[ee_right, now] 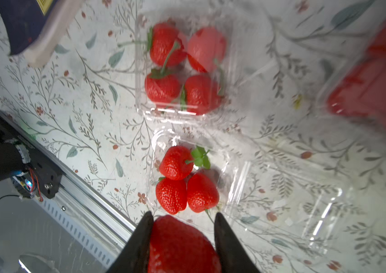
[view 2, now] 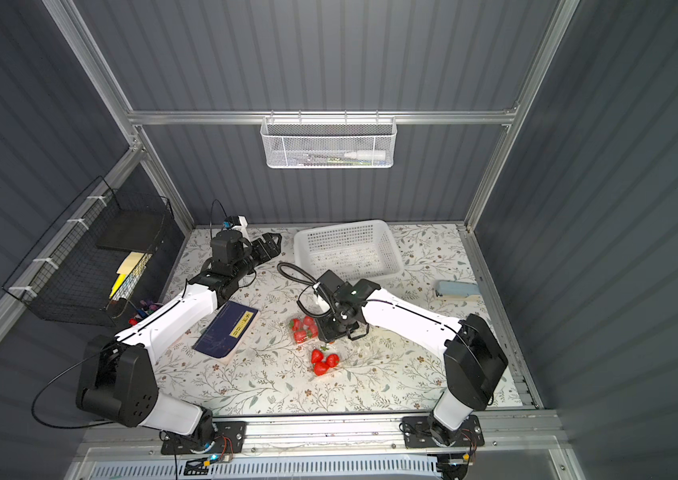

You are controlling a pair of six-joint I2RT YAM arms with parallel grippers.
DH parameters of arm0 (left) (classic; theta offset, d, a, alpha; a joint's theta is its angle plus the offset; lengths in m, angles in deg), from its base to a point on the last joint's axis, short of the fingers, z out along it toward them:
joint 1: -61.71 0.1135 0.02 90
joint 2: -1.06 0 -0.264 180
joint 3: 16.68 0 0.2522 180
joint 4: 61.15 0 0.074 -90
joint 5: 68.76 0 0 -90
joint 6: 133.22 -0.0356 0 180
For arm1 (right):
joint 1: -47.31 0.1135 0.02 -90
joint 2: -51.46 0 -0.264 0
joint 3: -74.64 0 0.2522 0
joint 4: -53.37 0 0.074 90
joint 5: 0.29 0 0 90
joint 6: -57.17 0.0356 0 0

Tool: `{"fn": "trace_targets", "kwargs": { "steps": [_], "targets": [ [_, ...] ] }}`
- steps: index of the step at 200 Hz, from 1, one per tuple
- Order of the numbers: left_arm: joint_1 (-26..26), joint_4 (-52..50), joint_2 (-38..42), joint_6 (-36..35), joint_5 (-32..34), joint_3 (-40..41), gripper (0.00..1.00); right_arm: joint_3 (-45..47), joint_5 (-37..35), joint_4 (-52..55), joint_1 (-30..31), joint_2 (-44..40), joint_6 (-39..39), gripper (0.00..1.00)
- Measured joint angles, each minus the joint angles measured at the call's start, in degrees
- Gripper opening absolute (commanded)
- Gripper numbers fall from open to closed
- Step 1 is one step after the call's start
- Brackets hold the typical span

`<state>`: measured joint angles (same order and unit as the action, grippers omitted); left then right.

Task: Pack strawberries into containers
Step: Place the strawberry in the packing box.

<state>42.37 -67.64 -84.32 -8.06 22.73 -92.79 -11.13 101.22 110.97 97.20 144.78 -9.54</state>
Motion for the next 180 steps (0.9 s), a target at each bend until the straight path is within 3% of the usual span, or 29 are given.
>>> {"fn": "trace_targets", "kwargs": {
  "steps": [76, 103, 148, 180],
  "targets": [
    [0.00, -1.22, 1.66, 0.39, 0.31, 3.08, 0.92, 4.07, 2.58, -6.82, 2.99, 8.13, 4.92, 0.42],
    [0.00, -1.29, 1.66, 0.42, 0.28, 3.50, 0.92, 4.04, 1.25, -8.04, 2.97, 10.25, 5.46, 0.43],
    [0.00, -1.29, 1.66, 0.42, 0.28, 3.58, 0.92, 4.07, -0.59, -8.28, 2.97, 10.64, 6.43, 0.62],
    [0.00, -1.27, 1.66, 0.42, 0.28, 3.67, 0.92, 4.11, -1.42, -8.50, 2.97, 9.62, 7.04, 0.67]
  ]
}}
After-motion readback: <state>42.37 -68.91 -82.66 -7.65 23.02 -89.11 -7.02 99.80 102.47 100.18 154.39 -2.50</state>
